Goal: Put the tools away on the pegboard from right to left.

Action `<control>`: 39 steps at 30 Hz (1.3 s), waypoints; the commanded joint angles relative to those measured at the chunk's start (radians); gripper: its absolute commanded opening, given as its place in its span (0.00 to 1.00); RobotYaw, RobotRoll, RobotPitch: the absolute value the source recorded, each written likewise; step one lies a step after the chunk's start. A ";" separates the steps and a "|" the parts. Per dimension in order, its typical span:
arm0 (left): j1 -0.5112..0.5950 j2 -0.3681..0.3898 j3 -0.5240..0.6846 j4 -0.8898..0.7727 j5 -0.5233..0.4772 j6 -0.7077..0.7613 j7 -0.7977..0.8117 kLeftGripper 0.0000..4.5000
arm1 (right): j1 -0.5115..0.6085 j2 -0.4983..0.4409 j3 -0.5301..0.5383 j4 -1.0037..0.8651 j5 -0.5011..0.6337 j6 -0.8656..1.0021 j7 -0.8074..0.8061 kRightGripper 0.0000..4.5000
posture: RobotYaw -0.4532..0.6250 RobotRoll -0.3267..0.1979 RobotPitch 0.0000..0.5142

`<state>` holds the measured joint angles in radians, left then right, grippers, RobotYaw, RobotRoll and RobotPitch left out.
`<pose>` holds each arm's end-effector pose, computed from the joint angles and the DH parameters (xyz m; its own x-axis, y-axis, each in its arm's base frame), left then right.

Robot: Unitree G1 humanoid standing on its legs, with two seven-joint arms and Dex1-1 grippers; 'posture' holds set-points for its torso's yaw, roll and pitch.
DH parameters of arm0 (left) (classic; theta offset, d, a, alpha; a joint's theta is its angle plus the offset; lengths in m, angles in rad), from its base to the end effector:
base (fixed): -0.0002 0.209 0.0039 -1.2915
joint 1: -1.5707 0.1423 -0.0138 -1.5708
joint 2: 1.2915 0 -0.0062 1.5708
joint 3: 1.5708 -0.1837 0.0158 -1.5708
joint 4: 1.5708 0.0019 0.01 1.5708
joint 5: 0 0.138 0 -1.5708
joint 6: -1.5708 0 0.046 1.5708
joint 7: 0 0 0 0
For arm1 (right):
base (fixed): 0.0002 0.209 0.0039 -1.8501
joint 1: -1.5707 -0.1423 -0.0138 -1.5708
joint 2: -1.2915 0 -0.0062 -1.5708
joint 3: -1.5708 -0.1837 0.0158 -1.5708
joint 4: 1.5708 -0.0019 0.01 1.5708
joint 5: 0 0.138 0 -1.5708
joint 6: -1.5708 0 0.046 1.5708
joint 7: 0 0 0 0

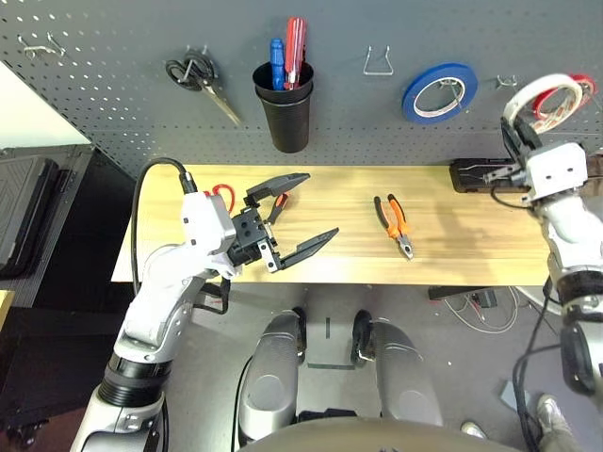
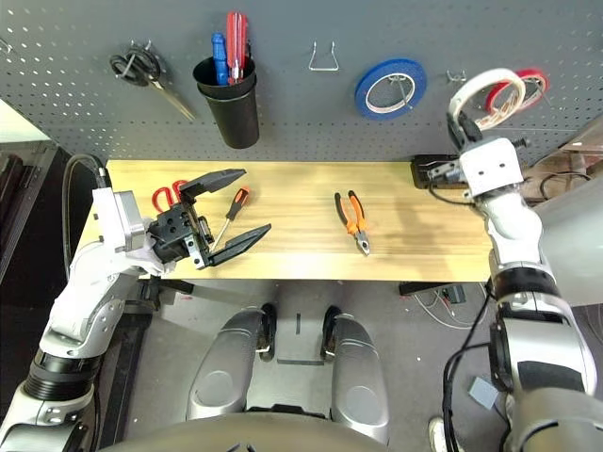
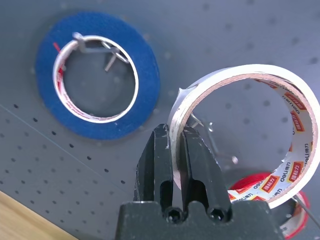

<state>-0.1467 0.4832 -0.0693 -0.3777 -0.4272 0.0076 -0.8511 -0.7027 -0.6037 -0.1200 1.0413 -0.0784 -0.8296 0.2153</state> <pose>0.2123 0.1861 0.1496 0.3914 -0.8997 0.1931 0.8135 0.4364 0.3845 0.2956 -0.2956 0.1303 0.8994 0.1942 0.3917 0.0791 0.8088 -0.5828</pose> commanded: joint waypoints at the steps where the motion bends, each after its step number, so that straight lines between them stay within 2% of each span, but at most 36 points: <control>1: 0.007 0.008 -0.013 0.000 0.019 0.010 -0.003 1.00 | -0.039 0.003 0.016 0.058 -0.025 0.071 -0.022 0.01 | 0.61 0.62 0.42; 7: 0.008 0.011 -0.012 0.009 0.027 0.007 -0.004 1.00 | -0.109 0.028 0.031 0.120 -0.041 0.168 -0.041 0.01 | 0.61 0.62 0.42; 10: 0.006 0.010 -0.013 0.017 0.036 0.004 -0.003 1.00 | -0.123 0.044 0.029 0.131 -0.037 0.186 -0.053 0.21 | 0.62 0.62 0.43; 13: 0.007 0.011 -0.012 0.018 0.046 0.007 0.001 1.00 | -0.108 0.059 0.018 0.115 -0.022 0.176 -0.050 0.45 | 0.62 0.62 0.43; 19: 0.024 0.027 -0.007 0.023 0.072 0.006 0.003 1.00 | 0.018 0.062 0.005 0.028 0.013 0.017 -0.025 0.98 | 0.63 0.62 0.45; 24: 0.041 0.042 -0.003 0.028 0.082 0.006 0.001 1.00 | 0.200 0.058 -0.003 -0.117 0.064 -0.074 0.020 0.99 | 0.62 0.62 0.46; 28: 0.045 0.057 -0.004 0.046 0.100 0.000 -0.006 1.00 | 0.316 0.071 -0.001 -0.212 0.100 -0.044 0.060 0.99 | 0.61 0.62 0.47; 33: 0.041 0.120 -0.037 0.067 0.190 0.044 -0.010 1.00 | 0.429 0.091 0.009 -0.333 0.123 0.127 0.090 0.99 | 0.60 0.62 0.47; 36: 0.032 0.176 -0.077 0.078 0.260 0.075 -0.022 1.00 | 0.483 0.097 0.038 -0.440 0.124 0.324 0.138 0.99 | 0.60 0.62 0.48; 39: 0.033 0.190 -0.093 0.108 0.290 0.054 -0.026 1.00 | 0.519 0.124 0.037 -0.553 0.150 0.530 0.146 0.99 | 0.60 0.62 0.49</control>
<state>-0.1199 0.6628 -0.1389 -0.2879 -0.1650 0.0672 -0.8627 -0.2081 -0.4870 -0.0891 0.5392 0.0476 -0.4037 0.3508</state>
